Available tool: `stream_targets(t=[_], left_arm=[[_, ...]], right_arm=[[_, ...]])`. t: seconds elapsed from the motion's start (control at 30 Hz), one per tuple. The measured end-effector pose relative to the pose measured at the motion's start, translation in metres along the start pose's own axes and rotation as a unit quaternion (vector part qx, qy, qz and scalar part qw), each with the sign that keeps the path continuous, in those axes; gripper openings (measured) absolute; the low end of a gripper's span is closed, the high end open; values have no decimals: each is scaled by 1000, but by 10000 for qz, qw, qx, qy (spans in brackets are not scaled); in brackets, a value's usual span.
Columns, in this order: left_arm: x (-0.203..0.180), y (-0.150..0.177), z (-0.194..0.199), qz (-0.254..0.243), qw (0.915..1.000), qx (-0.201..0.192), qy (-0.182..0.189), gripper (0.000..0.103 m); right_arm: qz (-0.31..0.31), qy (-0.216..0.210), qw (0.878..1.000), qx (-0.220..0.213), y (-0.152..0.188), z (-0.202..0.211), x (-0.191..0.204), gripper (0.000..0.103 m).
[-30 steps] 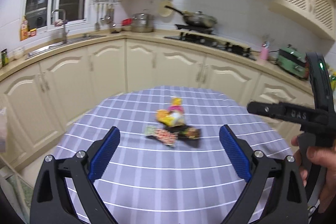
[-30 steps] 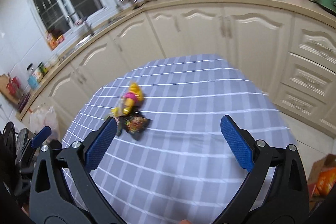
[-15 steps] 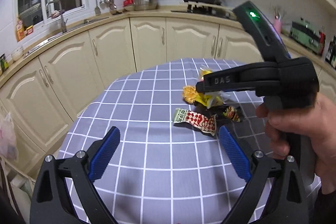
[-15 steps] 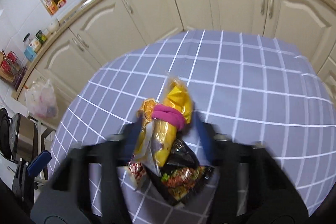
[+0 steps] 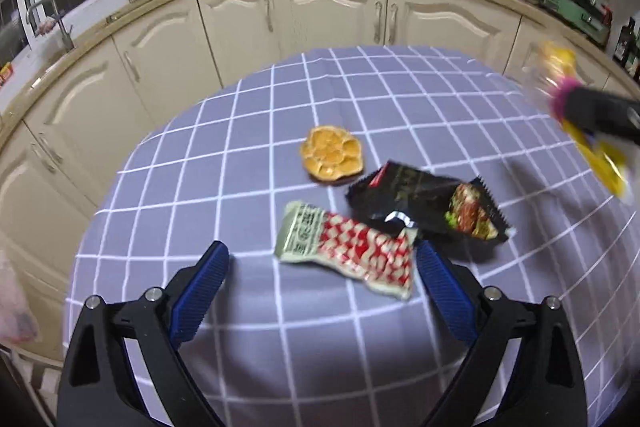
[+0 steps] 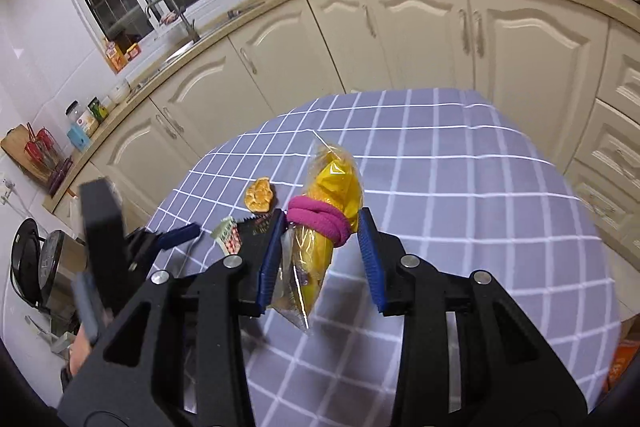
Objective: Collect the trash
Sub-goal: 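Grasp the red-white wrapper with left tool while right tool grasps yellow candy bag, then carry both items to the blue bin and open both tools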
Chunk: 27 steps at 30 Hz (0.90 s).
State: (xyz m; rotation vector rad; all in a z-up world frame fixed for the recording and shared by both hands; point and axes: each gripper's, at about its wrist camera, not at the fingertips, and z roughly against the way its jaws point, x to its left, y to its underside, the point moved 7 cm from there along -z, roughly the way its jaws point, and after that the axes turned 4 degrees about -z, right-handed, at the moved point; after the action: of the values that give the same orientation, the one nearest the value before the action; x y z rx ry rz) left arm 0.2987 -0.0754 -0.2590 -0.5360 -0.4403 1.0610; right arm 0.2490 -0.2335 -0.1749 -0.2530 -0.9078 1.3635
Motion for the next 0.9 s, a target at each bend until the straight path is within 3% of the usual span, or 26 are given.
stream_targets(t=[0.03,0.17,0.2,0.23,0.63,0.9], left_arm=[[-3,0,-1,-28,9999,-7,139,67],[-11,3,8,-80,9996,-115,252,41],[-13,6,11,-51,9995,-128,292,26],[-15,9,14,-26,9995,-136,295,20],[-26,37,64,306,9961,-629,538,13],[-71,35,120,224,9897,-1166,802,13]], right_arm=[[-7,28,10000,-30,2,5,-3,36],[-47,85,9999,-110,9,24,-14,36],[-49,94,9999,-123,11,29,-17,36],[-56,99,9998,-138,13,32,-18,36],[-117,187,9988,-433,39,90,-33,36],[-132,298,9963,-799,51,144,-45,36]])
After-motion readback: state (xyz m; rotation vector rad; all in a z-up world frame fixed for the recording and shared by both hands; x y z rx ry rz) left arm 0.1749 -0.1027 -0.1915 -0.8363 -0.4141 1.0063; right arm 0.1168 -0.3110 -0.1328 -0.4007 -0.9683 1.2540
